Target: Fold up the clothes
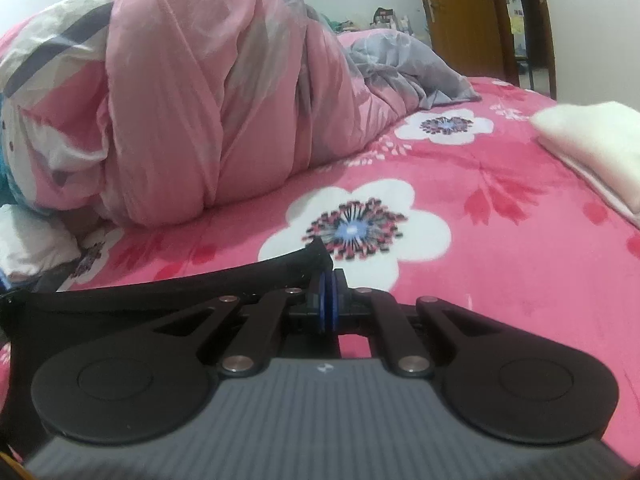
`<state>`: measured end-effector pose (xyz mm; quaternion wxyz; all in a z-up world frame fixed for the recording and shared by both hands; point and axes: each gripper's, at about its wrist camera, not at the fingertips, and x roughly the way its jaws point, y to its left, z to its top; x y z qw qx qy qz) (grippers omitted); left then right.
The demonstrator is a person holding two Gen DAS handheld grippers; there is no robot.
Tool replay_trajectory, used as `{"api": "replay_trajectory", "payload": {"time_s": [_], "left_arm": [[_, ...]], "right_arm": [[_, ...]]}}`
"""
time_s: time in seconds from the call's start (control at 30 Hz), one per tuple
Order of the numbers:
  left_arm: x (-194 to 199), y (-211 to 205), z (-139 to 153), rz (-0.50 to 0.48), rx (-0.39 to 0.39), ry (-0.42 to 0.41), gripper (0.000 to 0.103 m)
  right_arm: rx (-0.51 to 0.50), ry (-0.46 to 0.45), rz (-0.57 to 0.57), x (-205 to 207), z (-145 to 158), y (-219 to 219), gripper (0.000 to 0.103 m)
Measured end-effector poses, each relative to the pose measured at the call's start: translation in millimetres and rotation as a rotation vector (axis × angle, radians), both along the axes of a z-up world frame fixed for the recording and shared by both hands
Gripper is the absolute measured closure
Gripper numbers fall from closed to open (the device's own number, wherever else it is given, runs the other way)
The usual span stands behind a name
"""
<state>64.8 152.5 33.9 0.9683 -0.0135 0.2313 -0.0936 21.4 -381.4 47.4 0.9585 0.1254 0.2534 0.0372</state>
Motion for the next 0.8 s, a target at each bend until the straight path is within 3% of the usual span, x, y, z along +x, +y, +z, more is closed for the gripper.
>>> {"api": "replay_trajectory", "payload": {"time_s": [0.2,0.4,0.5,0.8], "left_arm": [[47.3,-4.9,-17.3,0.020,0.000,0.045,0.098],[76.7,-8.0,-57.1,0.036,-0.011,0.123,0.098],[80.8,-6.2,-65.8,0.037,-0.026,0.137,0.098],[90.3,-8.1,-59.4,0.019,-0.030,0.107,0.098]], "right_arm": [[-0.036,0.033,-0.005,51.8,-12.8,3.2,0.102],[-0.027,0.124,-0.024,92.2,-56.9,1.6,0.102],[-0.010,0.142,-0.030,99.1,-70.3,-0.2,0.102],[0.026,0.101,-0.037,98.5,-68.8,-6.6,0.102]]}}
